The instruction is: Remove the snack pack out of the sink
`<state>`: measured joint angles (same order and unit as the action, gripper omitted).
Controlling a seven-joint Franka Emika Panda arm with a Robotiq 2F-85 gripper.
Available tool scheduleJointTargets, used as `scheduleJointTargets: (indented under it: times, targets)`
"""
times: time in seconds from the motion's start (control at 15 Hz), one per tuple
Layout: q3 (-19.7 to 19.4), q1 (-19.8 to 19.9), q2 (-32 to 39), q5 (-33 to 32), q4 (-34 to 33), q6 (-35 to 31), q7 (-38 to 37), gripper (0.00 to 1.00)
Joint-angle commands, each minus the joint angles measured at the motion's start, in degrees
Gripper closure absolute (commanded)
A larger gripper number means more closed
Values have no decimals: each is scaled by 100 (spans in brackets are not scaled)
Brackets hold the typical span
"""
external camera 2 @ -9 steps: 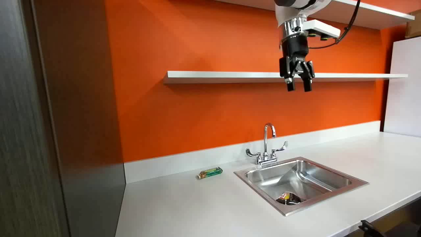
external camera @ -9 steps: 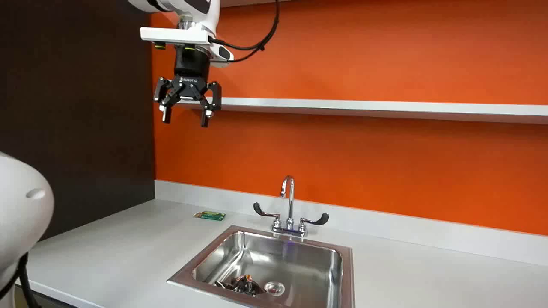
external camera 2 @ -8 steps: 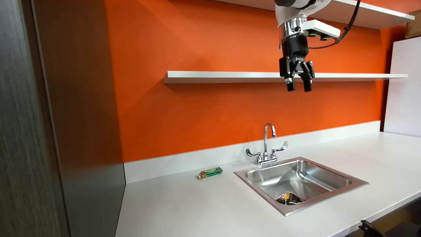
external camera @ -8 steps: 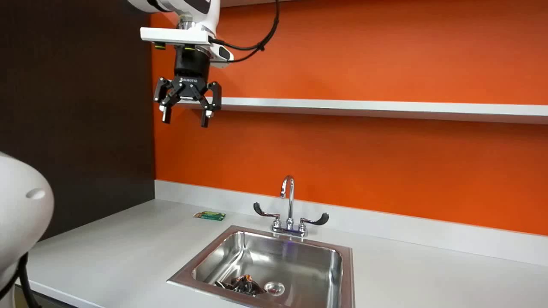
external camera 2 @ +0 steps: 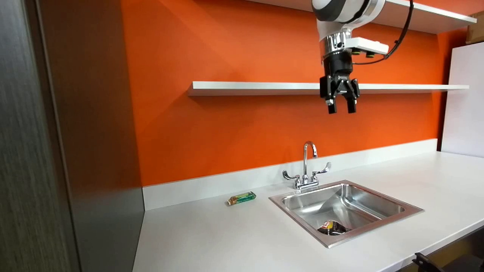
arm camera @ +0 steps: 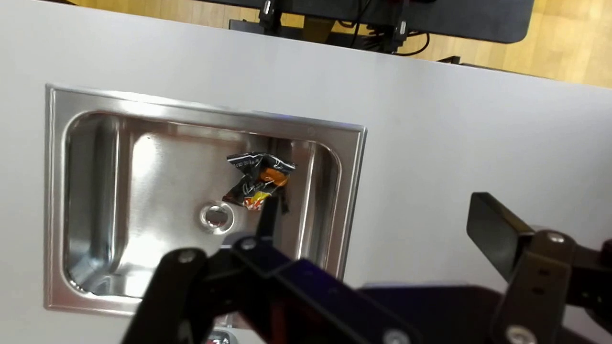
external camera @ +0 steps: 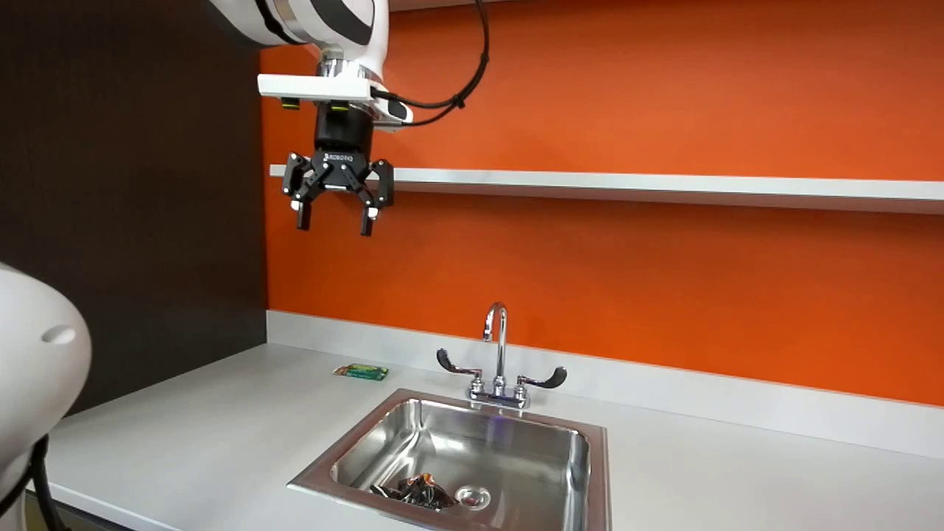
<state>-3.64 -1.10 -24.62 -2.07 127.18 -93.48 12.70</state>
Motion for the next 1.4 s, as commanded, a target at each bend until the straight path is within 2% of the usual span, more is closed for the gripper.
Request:
scheduleJointTargets:
  times: [0.0,0.73,1.33]
  targets:
    - [7,165,216,-247,287,-736,-256,0]
    - [-318,490,1356,-314,1102,-2826,-362,0]
    - [-409,656,2915,-384,920,-3942,-425,0]
